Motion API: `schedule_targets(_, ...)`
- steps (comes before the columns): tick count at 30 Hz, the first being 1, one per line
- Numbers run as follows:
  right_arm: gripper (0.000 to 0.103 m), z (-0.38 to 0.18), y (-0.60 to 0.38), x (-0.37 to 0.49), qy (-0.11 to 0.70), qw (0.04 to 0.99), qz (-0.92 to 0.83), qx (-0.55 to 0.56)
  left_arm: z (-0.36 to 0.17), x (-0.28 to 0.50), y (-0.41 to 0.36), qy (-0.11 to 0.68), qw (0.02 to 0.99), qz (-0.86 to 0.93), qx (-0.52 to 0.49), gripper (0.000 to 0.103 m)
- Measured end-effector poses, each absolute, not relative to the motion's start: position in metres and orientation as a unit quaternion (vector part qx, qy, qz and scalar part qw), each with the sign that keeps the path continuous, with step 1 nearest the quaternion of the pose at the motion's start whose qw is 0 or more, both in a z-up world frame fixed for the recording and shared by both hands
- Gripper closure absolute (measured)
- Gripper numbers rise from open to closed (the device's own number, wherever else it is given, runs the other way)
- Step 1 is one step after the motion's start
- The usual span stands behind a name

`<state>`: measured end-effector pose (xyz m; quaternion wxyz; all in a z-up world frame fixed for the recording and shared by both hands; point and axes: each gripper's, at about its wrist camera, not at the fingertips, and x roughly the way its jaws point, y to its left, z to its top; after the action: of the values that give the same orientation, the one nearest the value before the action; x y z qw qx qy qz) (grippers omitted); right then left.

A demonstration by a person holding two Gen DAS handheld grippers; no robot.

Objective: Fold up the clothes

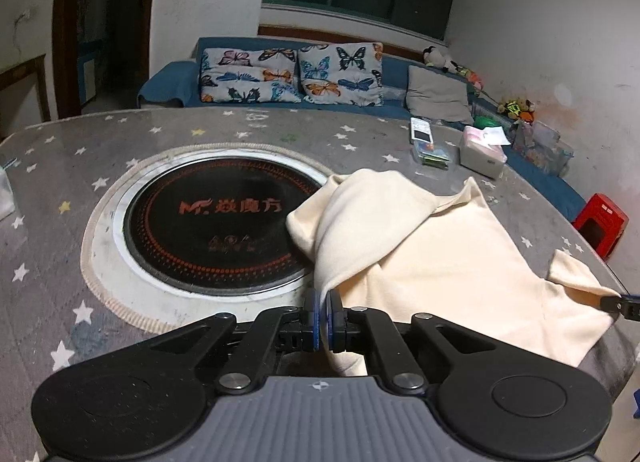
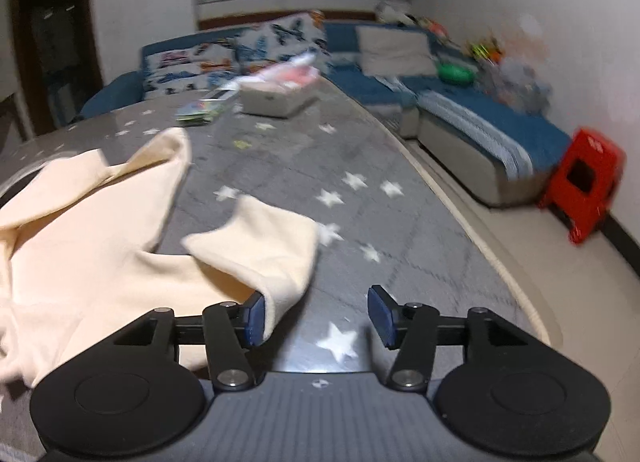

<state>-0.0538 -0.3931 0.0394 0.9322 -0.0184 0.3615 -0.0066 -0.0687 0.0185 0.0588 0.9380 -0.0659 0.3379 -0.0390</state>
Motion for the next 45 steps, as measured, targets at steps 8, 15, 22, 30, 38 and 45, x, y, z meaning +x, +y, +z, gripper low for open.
schedule_targets(8,0.027,0.023,-0.356,-0.024,0.36,0.927,0.018,-0.101,0.058,-0.068,0.015,0.343,0.937,-0.034,-0.06,0.098)
schedule_targets(15,0.026,0.028,-0.382,-0.016,0.324,0.935,-0.081,-0.122,0.065,-0.067,0.007,0.33,0.942,-0.046,-0.049,0.098)
schedule_targets(22,0.026,0.033,-0.439,-0.031,0.328,0.927,-0.162,-0.076,0.06,-0.062,-0.004,0.338,0.938,-0.063,-0.044,0.098)
schedule_targets(30,0.026,0.035,-0.413,-0.023,0.326,0.945,-0.042,-0.006,0.063,-0.048,-0.021,0.336,0.939,-0.075,-0.027,0.088)
schedule_targets(38,0.019,0.014,-0.387,-0.01,0.361,0.933,0.007,0.012,0.07,-0.017,-0.038,0.323,0.943,-0.08,0.012,0.061)
schedule_targets(45,0.008,0.012,-0.384,-0.018,0.352,0.936,0.013,0.021,0.063,0.024,-0.078,0.321,0.938,-0.121,0.059,0.062)
